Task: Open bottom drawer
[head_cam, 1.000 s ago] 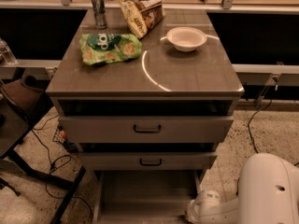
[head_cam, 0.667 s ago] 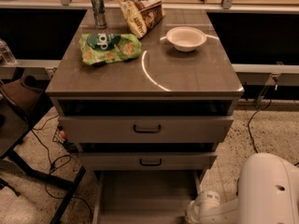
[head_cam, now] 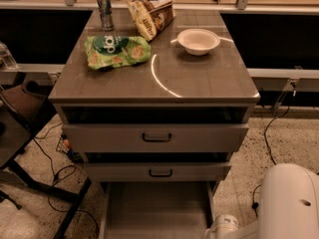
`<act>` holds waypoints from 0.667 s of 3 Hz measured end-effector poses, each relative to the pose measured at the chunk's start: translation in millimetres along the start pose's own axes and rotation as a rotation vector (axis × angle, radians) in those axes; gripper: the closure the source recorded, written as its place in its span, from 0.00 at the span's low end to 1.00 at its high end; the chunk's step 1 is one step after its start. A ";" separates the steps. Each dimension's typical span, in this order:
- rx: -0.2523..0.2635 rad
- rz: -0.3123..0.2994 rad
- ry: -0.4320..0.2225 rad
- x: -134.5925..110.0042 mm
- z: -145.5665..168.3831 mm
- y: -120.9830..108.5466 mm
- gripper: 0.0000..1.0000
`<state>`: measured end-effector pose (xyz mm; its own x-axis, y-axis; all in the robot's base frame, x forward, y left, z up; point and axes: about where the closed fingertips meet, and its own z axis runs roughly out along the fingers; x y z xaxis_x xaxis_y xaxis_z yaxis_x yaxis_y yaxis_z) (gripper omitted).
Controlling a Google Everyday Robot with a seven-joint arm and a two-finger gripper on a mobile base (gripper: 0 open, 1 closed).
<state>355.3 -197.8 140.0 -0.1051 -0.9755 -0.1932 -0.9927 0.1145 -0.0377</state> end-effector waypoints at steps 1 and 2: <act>-0.063 0.048 -0.011 -1.9 -3.5 36.4 1.00; -0.063 0.048 -0.011 -1.9 -3.4 36.4 1.00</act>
Offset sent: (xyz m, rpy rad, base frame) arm -0.1200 0.0324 0.0057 0.1059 0.2704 -0.0155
